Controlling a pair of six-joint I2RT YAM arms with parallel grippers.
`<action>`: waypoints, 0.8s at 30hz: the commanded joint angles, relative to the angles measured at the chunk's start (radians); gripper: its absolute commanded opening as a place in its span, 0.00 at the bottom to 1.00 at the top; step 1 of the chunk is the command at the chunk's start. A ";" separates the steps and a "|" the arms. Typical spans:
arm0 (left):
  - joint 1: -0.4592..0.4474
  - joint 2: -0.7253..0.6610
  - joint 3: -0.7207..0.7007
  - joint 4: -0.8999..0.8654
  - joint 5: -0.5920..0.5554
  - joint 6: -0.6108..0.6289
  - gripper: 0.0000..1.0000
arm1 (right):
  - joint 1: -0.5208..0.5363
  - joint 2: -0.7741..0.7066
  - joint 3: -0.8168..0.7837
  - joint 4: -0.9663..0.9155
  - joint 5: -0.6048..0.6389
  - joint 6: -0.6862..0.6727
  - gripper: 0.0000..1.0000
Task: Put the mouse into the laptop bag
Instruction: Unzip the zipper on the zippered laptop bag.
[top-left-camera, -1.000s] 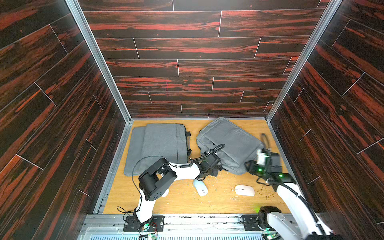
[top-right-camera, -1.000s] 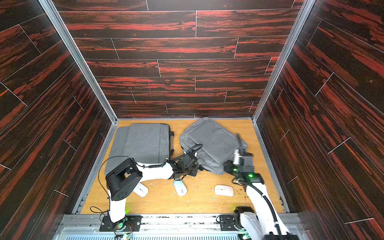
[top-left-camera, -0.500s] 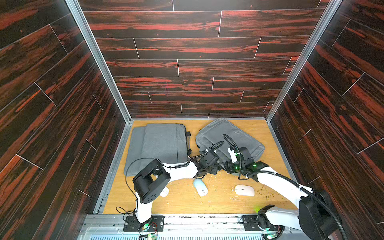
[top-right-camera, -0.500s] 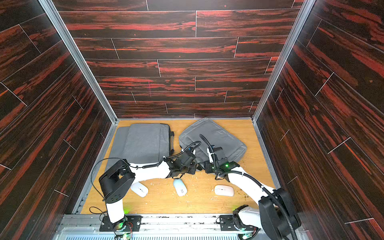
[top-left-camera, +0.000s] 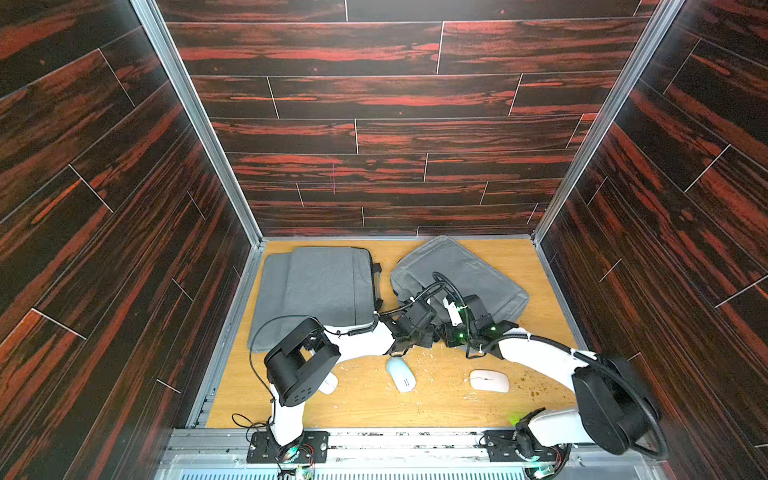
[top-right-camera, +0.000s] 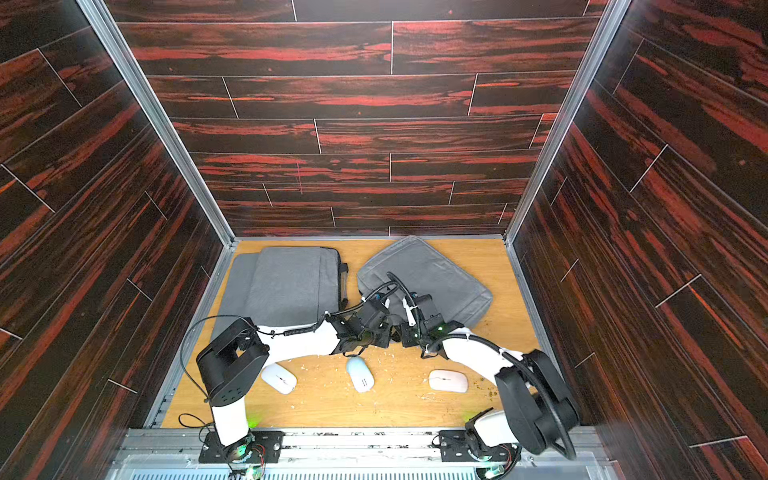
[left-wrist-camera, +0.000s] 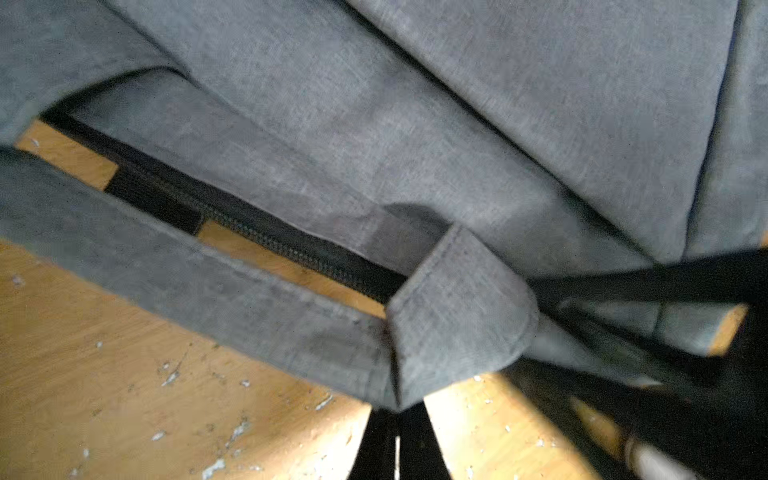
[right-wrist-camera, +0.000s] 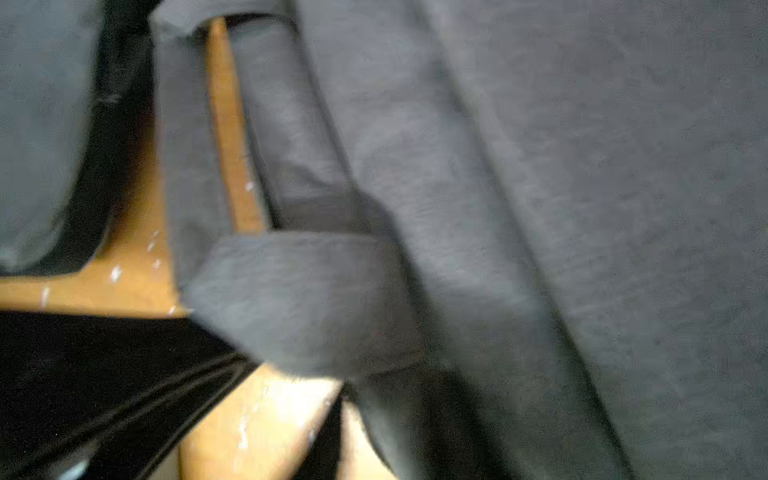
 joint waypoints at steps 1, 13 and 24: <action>0.005 -0.075 -0.010 0.004 -0.008 0.001 0.00 | 0.000 0.014 0.021 -0.009 0.040 0.032 0.00; 0.085 -0.043 -0.120 0.082 -0.019 -0.051 0.00 | -0.344 -0.216 -0.137 -0.087 -0.173 0.153 0.00; 0.268 0.022 0.015 0.035 -0.083 -0.025 0.00 | -0.392 -0.237 -0.070 -0.147 -0.228 0.156 0.00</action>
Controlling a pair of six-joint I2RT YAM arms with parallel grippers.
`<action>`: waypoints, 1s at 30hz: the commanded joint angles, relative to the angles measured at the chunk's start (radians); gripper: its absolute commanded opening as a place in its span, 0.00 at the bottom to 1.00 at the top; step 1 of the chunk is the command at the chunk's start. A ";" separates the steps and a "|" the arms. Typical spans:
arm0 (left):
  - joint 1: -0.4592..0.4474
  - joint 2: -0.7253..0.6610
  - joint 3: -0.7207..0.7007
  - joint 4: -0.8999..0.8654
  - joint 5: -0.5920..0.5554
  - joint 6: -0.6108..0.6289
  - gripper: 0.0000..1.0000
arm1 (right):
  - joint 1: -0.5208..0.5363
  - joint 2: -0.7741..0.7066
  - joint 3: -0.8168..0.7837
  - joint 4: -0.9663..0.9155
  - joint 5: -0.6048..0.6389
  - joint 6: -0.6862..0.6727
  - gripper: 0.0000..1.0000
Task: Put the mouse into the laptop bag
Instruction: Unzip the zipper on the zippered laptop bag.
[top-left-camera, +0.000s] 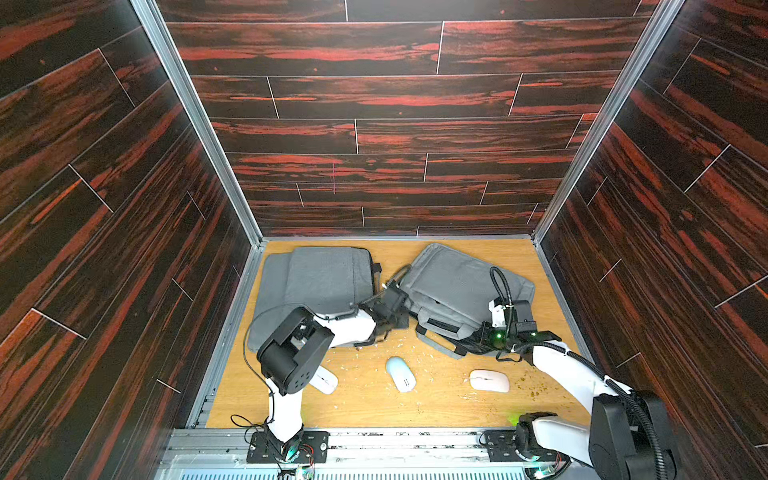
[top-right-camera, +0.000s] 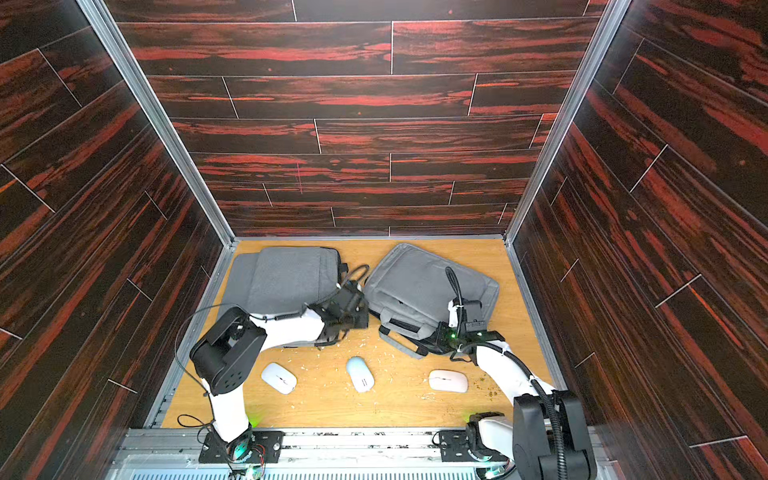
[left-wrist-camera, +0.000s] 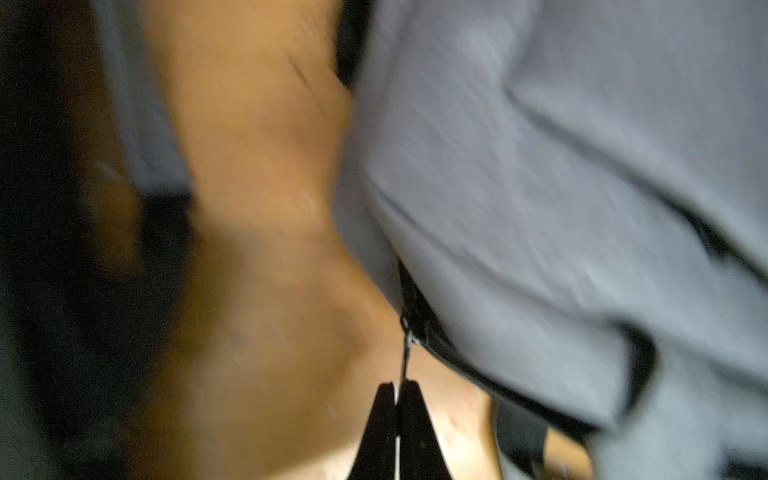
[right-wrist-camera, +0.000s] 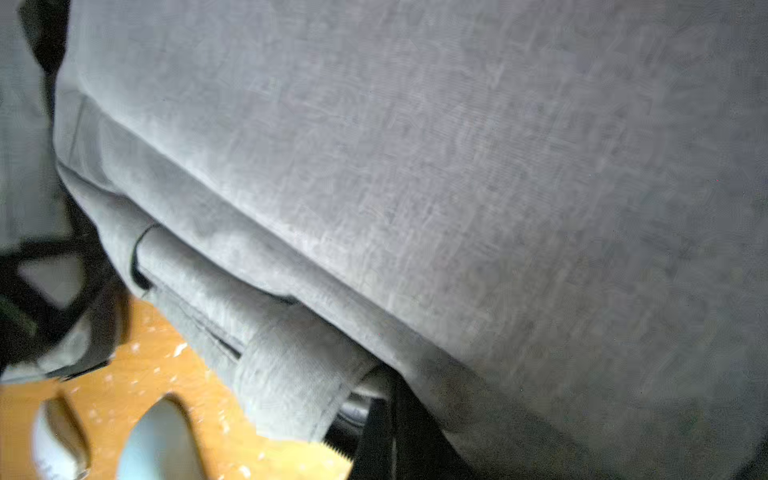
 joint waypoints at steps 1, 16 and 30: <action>0.045 0.004 0.070 -0.042 -0.076 0.012 0.00 | -0.006 -0.026 0.069 -0.041 -0.006 0.027 0.00; 0.092 -0.085 0.031 -0.055 0.019 -0.006 0.54 | -0.008 -0.015 0.359 -0.126 -0.144 0.038 0.00; -0.092 -0.561 -0.283 -0.234 -0.056 -0.101 0.74 | -0.004 0.017 0.442 -0.149 -0.170 0.017 0.00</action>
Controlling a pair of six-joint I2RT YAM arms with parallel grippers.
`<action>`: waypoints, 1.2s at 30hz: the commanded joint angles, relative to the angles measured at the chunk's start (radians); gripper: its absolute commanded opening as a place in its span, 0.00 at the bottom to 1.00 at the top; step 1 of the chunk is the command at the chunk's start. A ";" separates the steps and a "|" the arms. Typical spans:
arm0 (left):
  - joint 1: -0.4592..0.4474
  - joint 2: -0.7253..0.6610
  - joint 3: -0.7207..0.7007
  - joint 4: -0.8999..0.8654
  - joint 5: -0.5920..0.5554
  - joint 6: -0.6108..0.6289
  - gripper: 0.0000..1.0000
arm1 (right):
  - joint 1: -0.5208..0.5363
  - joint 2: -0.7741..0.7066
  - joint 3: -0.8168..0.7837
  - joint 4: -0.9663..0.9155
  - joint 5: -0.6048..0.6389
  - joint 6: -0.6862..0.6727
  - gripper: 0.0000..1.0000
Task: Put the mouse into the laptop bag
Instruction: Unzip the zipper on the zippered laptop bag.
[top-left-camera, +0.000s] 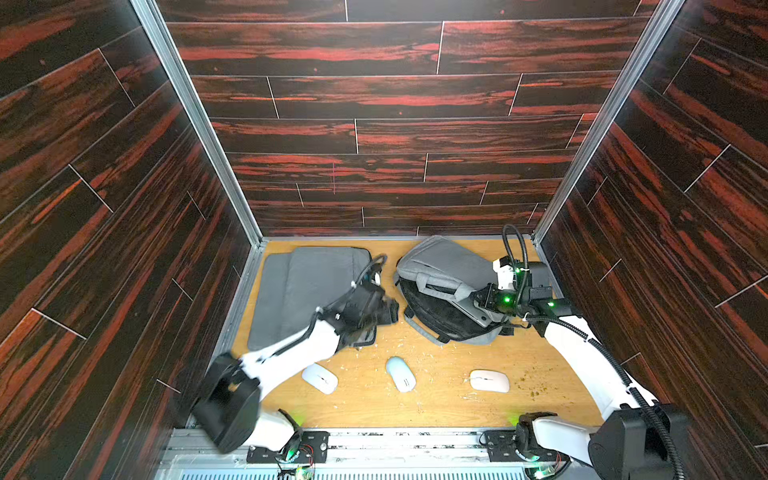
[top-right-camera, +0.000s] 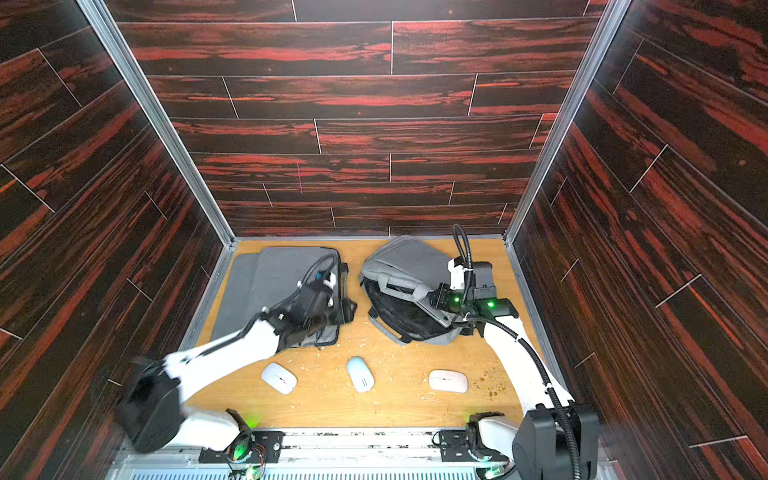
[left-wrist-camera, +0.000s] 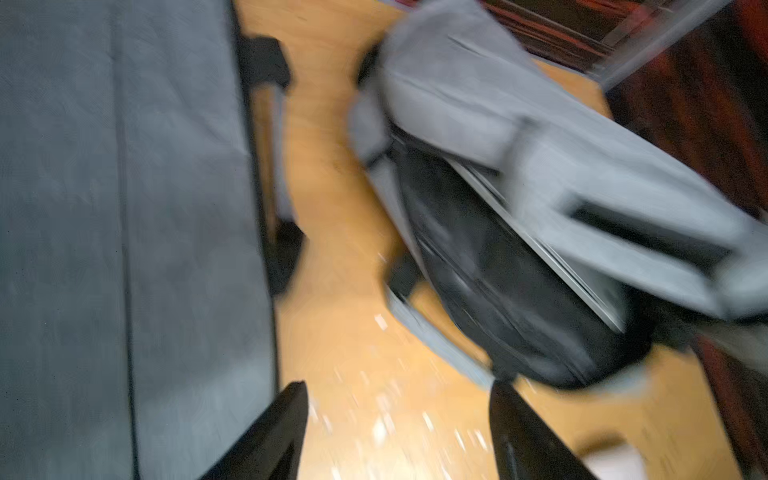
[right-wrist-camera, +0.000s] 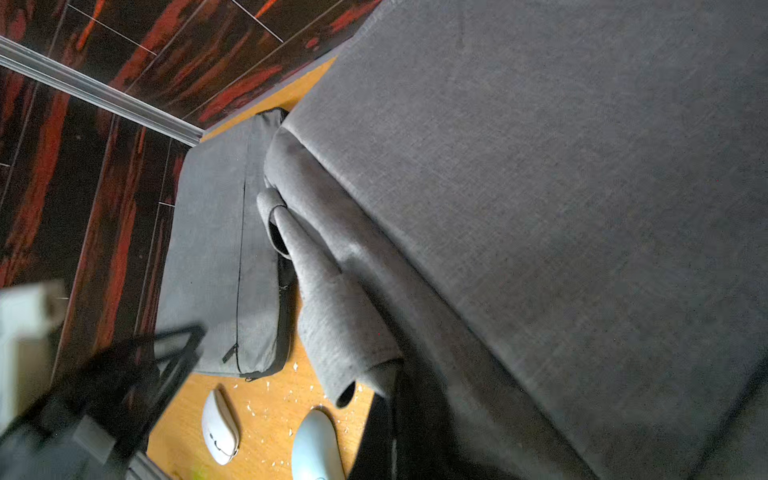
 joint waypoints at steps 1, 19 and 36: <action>-0.057 -0.055 -0.081 -0.113 -0.053 -0.063 0.74 | 0.001 0.015 0.044 0.039 -0.047 0.002 0.00; -0.286 0.075 -0.150 -0.034 0.001 -0.254 0.84 | 0.000 0.013 -0.015 0.049 -0.035 -0.004 0.00; -0.340 0.236 -0.029 -0.064 -0.004 -0.225 0.87 | 0.000 0.012 -0.029 0.052 -0.023 -0.016 0.00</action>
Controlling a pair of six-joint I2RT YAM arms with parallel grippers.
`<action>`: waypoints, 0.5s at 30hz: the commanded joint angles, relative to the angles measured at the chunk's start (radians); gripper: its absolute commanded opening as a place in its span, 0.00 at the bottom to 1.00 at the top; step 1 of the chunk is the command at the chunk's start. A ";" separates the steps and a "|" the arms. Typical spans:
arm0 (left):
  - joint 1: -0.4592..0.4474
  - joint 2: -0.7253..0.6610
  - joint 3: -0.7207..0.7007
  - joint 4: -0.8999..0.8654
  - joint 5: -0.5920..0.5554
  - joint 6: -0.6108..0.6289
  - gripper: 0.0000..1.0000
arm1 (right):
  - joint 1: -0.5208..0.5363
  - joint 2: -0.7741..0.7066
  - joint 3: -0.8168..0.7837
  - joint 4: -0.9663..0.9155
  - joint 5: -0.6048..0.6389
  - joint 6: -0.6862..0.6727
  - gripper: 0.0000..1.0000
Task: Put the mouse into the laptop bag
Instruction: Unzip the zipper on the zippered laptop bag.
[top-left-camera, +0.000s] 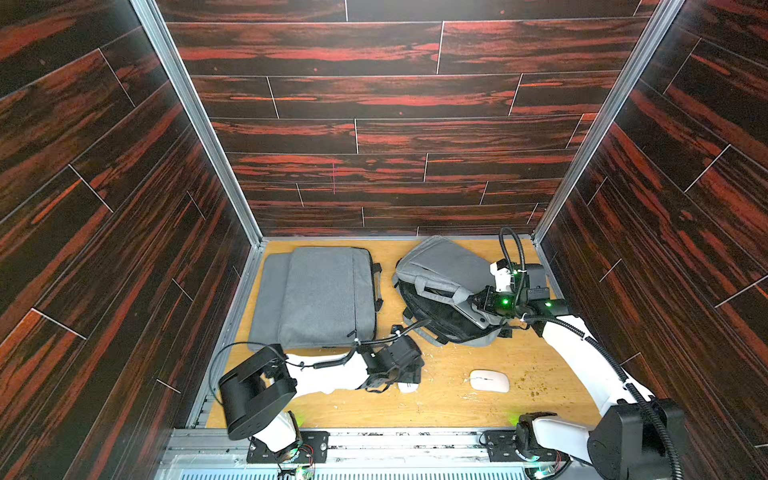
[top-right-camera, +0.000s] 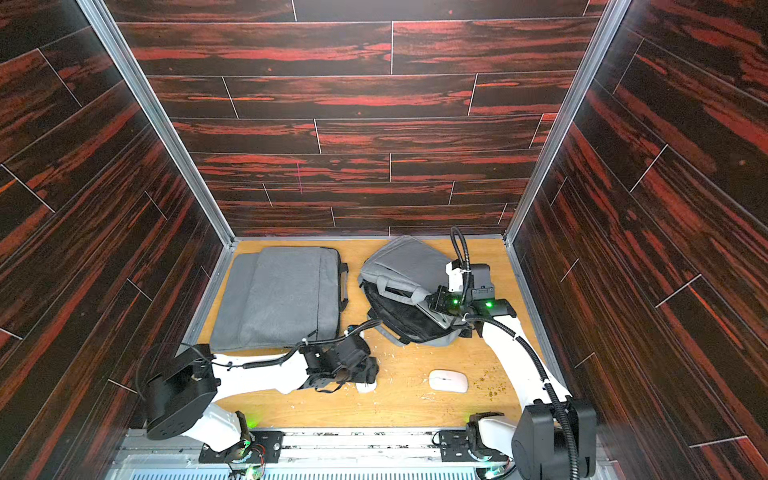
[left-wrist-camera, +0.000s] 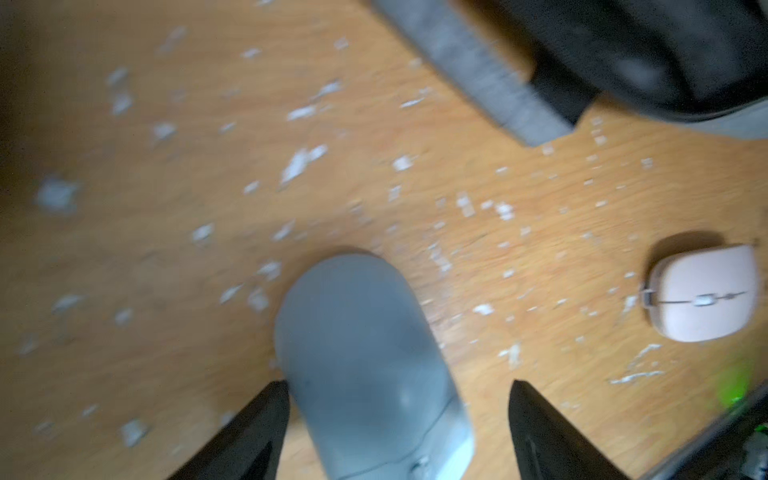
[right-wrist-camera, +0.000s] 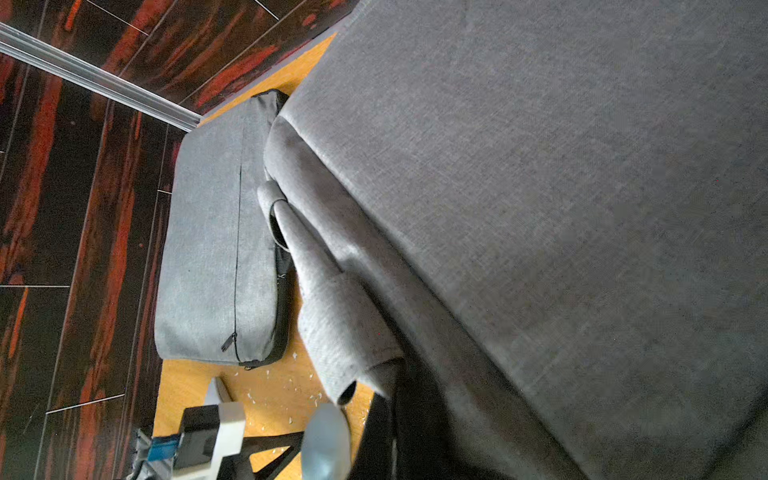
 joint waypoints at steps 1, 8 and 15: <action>-0.008 0.030 0.043 -0.019 -0.006 0.014 0.87 | 0.001 -0.001 -0.007 0.047 -0.003 -0.008 0.00; -0.011 0.074 0.103 -0.111 -0.013 0.041 0.87 | -0.001 -0.007 -0.006 0.048 0.006 -0.010 0.00; -0.042 0.132 0.218 -0.350 -0.112 0.093 0.86 | 0.000 -0.013 -0.017 0.063 0.014 -0.010 0.00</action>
